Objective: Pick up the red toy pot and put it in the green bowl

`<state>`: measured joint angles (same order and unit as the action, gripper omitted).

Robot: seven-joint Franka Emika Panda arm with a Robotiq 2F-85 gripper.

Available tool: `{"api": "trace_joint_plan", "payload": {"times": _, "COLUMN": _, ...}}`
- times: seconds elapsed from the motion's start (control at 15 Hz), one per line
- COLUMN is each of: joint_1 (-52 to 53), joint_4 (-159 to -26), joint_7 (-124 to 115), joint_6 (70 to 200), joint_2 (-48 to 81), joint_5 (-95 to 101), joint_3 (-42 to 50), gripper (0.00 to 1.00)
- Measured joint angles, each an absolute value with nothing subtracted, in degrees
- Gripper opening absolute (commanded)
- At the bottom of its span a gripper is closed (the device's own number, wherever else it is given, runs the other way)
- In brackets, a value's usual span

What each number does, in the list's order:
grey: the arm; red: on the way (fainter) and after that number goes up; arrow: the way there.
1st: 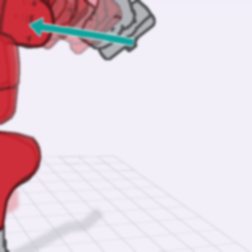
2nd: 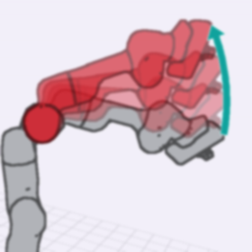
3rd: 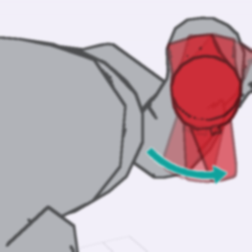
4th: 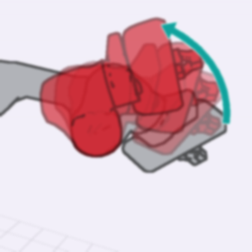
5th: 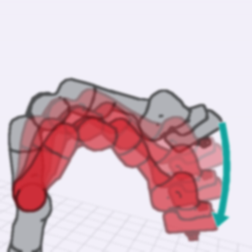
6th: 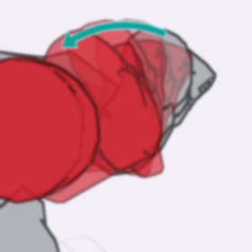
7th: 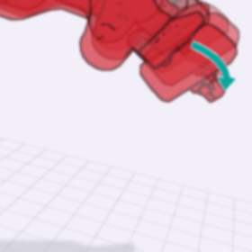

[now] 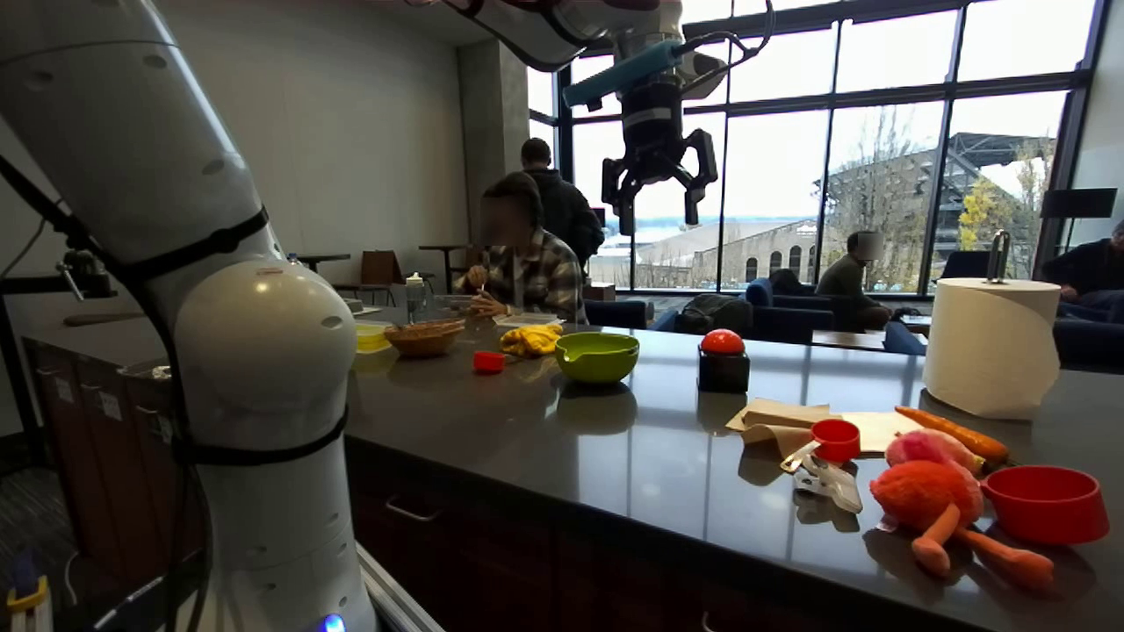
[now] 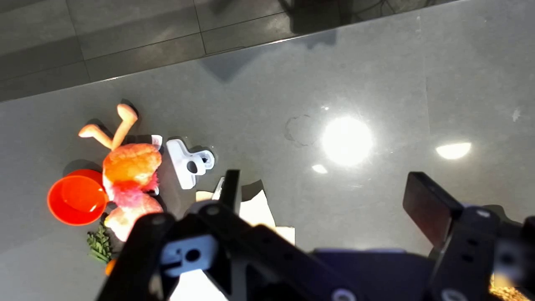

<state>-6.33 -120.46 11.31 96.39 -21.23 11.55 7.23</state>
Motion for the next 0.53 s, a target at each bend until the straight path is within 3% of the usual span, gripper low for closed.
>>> {"api": "trace_joint_plan", "payload": {"times": 0.53, "joint_1": -6.3, "joint_4": -121.1, "joint_7": 8.4, "joint_6": 97.1, "joint_2": -21.1, "joint_5": 11.6, "joint_3": 6.8, "gripper": 1.00}}
